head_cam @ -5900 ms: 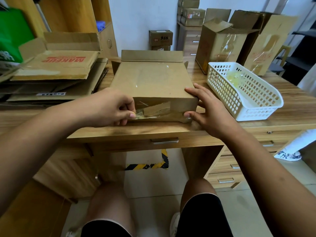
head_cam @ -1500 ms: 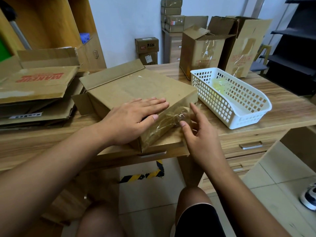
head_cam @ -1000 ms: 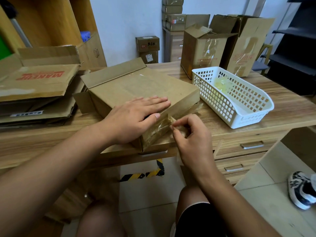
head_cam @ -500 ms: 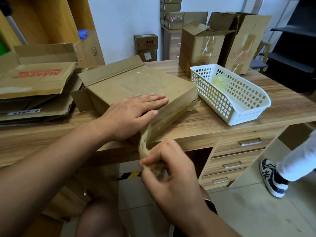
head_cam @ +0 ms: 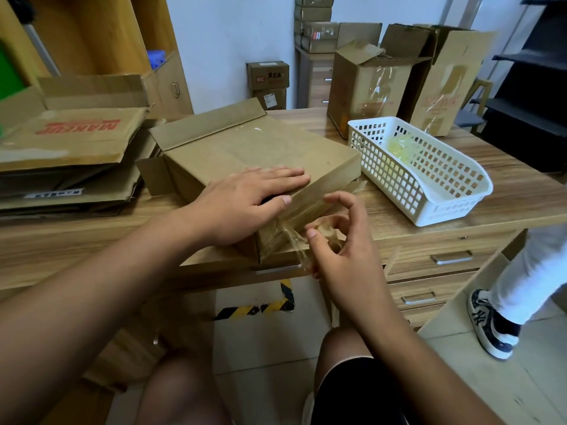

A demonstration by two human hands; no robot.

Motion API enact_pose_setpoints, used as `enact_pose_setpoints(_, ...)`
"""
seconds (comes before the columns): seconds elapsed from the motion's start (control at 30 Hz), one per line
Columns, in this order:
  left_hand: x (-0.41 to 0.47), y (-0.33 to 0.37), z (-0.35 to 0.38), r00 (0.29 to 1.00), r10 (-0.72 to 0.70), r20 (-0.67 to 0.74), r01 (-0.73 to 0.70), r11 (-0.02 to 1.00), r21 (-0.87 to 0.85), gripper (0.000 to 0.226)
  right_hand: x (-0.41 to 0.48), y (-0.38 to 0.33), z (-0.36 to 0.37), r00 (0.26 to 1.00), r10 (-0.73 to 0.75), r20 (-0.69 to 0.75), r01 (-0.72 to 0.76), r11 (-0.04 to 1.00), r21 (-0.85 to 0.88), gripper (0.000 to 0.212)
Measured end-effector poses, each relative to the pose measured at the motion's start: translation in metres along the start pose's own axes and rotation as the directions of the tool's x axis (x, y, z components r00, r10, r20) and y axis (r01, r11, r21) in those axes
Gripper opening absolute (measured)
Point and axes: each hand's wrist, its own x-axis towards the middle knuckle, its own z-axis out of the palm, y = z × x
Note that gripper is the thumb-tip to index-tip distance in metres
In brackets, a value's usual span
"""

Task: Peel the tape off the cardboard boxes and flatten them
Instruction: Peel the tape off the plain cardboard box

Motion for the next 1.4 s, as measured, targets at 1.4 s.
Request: enact_pose_setpoints(1.4, 0.003, -0.008, -0.018, 0.984, -0.049, 0.170, 0.116, 0.905, -0.409, 0.048, -0.010, -0.057, -0.023, 0.915, -0.194, 0.353, 0.186, 0.981, 0.057, 0.061)
